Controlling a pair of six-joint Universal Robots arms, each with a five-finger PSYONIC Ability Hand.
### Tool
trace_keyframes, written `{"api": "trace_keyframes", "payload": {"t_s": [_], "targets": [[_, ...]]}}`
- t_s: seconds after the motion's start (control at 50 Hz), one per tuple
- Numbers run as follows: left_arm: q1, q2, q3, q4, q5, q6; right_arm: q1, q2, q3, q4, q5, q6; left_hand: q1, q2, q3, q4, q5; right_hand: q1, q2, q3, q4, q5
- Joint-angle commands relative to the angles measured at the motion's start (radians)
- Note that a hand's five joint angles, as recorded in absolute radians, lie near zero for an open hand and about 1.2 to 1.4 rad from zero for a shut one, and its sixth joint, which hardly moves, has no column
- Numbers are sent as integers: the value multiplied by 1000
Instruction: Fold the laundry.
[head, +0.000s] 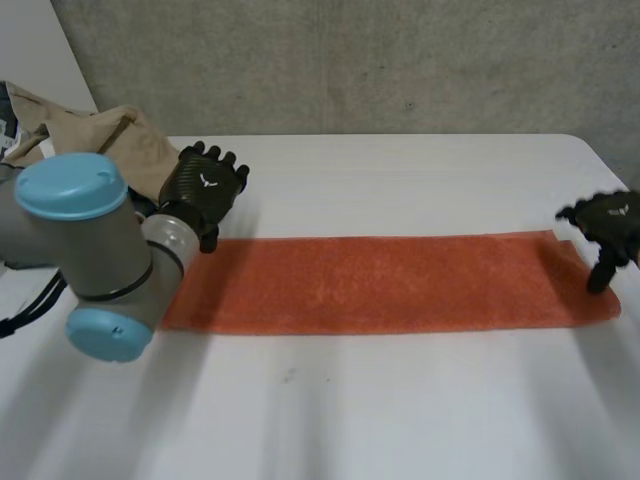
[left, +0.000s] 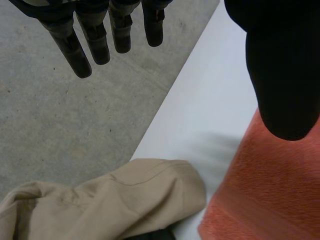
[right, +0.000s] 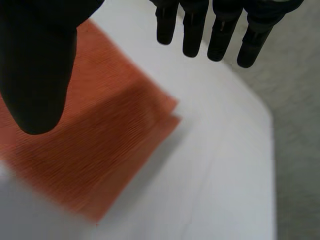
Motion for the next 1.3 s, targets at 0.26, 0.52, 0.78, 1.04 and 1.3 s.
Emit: {"api": "trace_keyframes", "payload": {"t_s": [0.26,0.52,0.78,1.04,1.3], "targets": [[-20,60,-117,38,3,-75,-123,158,6,-156,9,-55,-14,-33,-39,-27,-52,1117,1098,1098,1098,1091],[-11,173,-214,49,5,-106,-291,34,20,-192,-10,-234,-14,-33,-39,-27,-52,370,350,351,350,344],[-14,222,-255,53,77,-224,-254,-40,147,-113,-316,14,-14,-33,-39,-27,-52,176,156,157,156,150],[-16,226,-278,61,80,-225,-211,119,120,-126,-274,-71,-14,-33,-39,-27,-52,589,570,570,570,563],[-10,275,-308,64,81,-225,-242,48,80,-350,26,-130,-14,-33,-39,-27,-52,1117,1098,1098,1098,1091]]}}
